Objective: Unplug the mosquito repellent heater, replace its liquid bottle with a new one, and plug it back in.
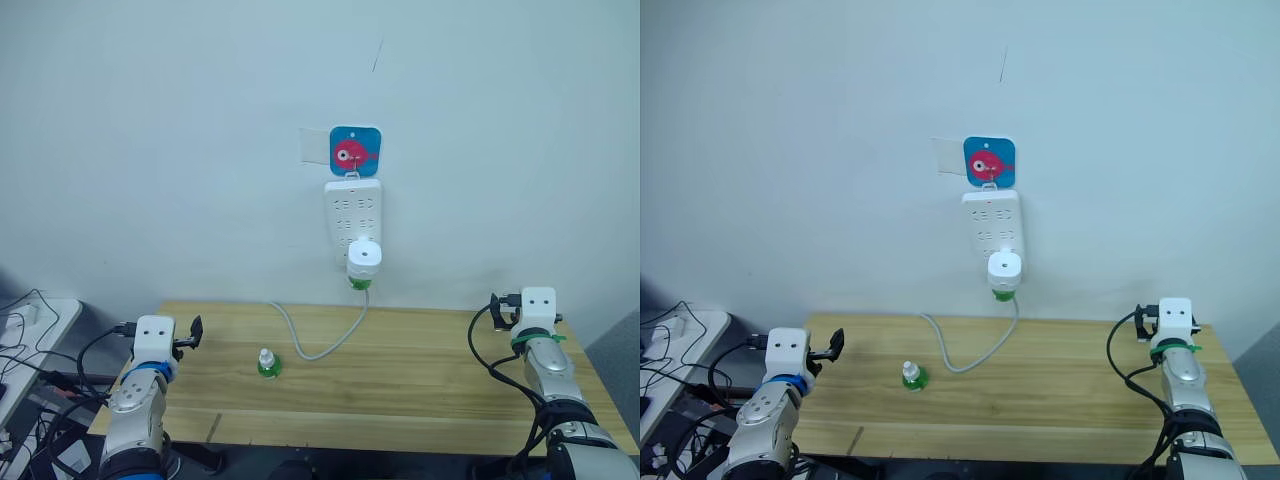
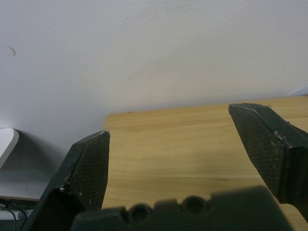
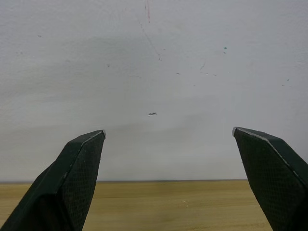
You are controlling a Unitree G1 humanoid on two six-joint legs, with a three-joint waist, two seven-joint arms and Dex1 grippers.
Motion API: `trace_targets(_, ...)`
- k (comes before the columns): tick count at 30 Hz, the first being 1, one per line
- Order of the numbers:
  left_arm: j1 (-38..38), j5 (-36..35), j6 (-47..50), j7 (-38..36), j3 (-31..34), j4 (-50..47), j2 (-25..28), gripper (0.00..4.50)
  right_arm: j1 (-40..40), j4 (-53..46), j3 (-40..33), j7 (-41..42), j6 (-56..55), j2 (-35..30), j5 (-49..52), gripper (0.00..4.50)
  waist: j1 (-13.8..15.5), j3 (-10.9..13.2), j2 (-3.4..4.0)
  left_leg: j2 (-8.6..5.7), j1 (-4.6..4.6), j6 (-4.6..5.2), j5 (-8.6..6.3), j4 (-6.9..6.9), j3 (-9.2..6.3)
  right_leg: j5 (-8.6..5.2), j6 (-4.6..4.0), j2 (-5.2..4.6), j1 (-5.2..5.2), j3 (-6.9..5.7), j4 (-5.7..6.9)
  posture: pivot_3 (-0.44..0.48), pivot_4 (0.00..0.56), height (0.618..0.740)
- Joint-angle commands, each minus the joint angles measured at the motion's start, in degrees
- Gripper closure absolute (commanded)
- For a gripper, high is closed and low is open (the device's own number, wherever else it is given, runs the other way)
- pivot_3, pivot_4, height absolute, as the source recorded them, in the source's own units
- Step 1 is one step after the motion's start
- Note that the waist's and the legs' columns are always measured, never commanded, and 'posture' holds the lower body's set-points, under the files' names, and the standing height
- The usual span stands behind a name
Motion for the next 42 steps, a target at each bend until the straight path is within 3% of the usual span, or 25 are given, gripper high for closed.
trace_targets(1,-1.06,-0.01,-0.01,0.22,0.43,-0.93,1.18,0.00,-0.72,-1.87,-1.00,-0.52,-0.67,-0.84,0.34,0.05,-0.01,0.00,0.00,0.00,0.00,0.00,0.00,0.00,0.00,0.00,0.00,0.00,0.00,0.00,0.00,0.070,0.004,0.740)
trace_targets(18,-0.34,-3.09,0.58,-4.23,1.83,-0.77,2.61,0.00,2.44,-5.64,-0.81,-0.69,-0.02,-0.31,0.33,0.05,-1.23,0.04,0.01,0.02,-0.01,0.00,0.00,-0.02,-0.09,-0.04,-0.04,0.00,0.02,0.02,-0.01,0.043,0.032,0.740)
trace_targets(22,-0.04,-6.21,1.95,-10.09,1.66,-7.36,4.63,0.00,3.40,-10.26,0.66,4.41,1.87,-0.42,1.16,0.05,-1.42,0.21,0.03,0.04,-0.03,0.00,0.00,-0.03,-0.18,-0.06,-0.07,0.00,0.04,0.01,-0.01,0.033,0.046,0.740)
trace_targets(27,2.13,-10.81,7.36,-19.04,1.07,-16.95,9.06,0.00,8.37,-27.25,3.38,14.29,8.37,-1.70,3.76,0.05,-1.56,0.69,0.39,0.09,-0.03,0.00,-0.01,-0.03,-0.25,-0.08,-0.10,-0.04,0.07,0.01,-0.02,0.025,0.069,0.740)
trace_targets(33,-1.86,-13.75,14.22,-32.04,-3.71,-25.01,17.16,0.00,17.48,-57.95,7.57,27.52,19.55,-5.47,12.60,0.05,-1.33,2.67,0.95,0.06,-0.07,0.00,-0.01,-0.01,-0.39,-0.12,-0.06,-0.05,0.11,-0.15,0.02,0.017,0.097,0.740)
trace_targets(36,-8.54,-14.56,17.48,-35.04,-7.06,-25.88,17.62,0.00,19.03,-69.01,9.56,31.07,24.90,-7.35,16.08,0.05,-1.37,3.45,0.98,0.08,-0.04,0.00,-0.01,0.00,-0.44,-0.13,-0.06,0.01,0.17,-0.22,0.02,0.002,0.108,0.740)
trace_targets(42,-21.76,-13.60,20.74,-38.65,-13.37,-22.27,14.69,0.00,15.38,-80.20,11.25,29.98,34.40,-6.68,20.48,0.05,-1.83,4.69,0.47,0.07,-0.13,-0.02,0.01,0.04,-0.44,-0.12,-0.05,0.07,0.08,-0.24,0.03,-0.040,0.122,0.740)
